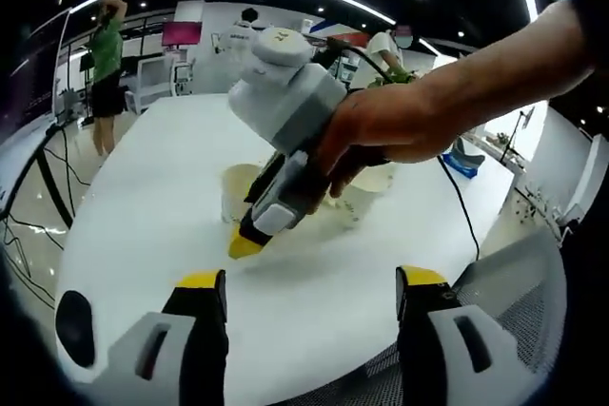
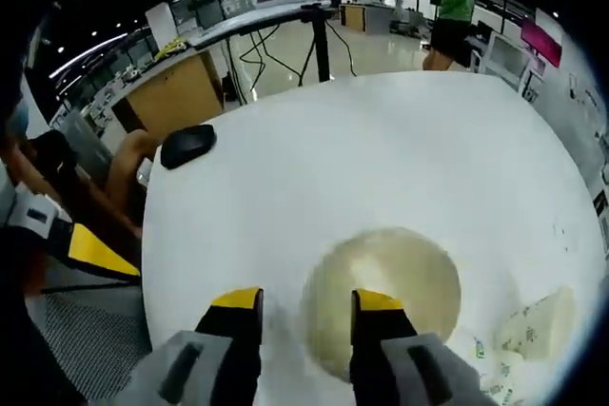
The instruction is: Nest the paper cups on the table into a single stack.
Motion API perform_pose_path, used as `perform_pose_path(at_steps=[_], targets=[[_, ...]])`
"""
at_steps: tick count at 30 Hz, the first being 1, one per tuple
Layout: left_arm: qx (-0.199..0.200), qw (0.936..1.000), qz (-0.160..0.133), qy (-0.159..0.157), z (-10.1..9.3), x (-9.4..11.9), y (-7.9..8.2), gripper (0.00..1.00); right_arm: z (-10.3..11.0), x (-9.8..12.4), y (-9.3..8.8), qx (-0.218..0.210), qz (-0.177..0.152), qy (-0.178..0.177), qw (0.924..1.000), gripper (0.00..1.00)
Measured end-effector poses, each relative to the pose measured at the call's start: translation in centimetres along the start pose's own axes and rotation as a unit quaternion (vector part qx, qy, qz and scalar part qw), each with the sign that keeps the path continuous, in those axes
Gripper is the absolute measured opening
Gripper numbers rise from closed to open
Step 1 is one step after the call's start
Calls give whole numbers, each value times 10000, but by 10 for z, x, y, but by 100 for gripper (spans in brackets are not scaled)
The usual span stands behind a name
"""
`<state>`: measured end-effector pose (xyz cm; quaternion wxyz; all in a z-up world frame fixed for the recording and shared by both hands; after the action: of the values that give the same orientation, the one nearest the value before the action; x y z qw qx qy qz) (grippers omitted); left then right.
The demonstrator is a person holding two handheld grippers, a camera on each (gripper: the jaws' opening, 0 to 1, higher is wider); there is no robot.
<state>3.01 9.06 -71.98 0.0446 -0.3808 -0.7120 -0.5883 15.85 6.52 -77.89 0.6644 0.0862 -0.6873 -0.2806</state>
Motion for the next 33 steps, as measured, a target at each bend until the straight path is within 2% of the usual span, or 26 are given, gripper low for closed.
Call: perform_pose_path(at_steps=[2, 5, 8, 16, 20, 22, 26, 33], targets=[[59, 10000, -17, 6, 1, 0, 0, 72, 4, -1, -2, -8, -1, 20, 10000, 15], [79, 10000, 14, 31, 2, 0, -1, 72, 3, -1, 0, 234, -22, -65, 9997, 6], [75, 10000, 34, 22, 3, -1, -2, 71, 5, 1, 3, 238, -134, -58, 9996, 0], [98, 9999, 61, 45, 1, 1, -1, 70, 10, 5, 7, 192, -338, 12, 9992, 0], [80, 9999, 72, 57, 0, 2, 0, 70, 13, 23, 10, 335, -465, -87, 9983, 0], [74, 9999, 75, 54, 0, 1, 0, 70, 9, 23, 14, 391, -553, -134, 9976, 0], [87, 9999, 82, 66, 1, 1, -1, 70, 1, 42, 18, 382, -686, -264, 9966, 0], [99, 9999, 82, 73, 3, -1, -2, 70, -11, 65, 6, 204, -662, -498, 9964, 0]])
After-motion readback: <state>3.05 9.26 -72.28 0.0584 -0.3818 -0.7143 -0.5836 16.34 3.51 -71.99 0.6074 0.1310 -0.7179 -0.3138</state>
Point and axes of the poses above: the point that each gripper's makers call its tool centre point, and the gripper's own axes: x roughly backward along the fingers, z roughly to its left, y roughly out of its top, the point moved 6 cm from there along x, roughly backward along the fingers, and after that the axes turned 6 degrees about x, right-handed, at the moved point
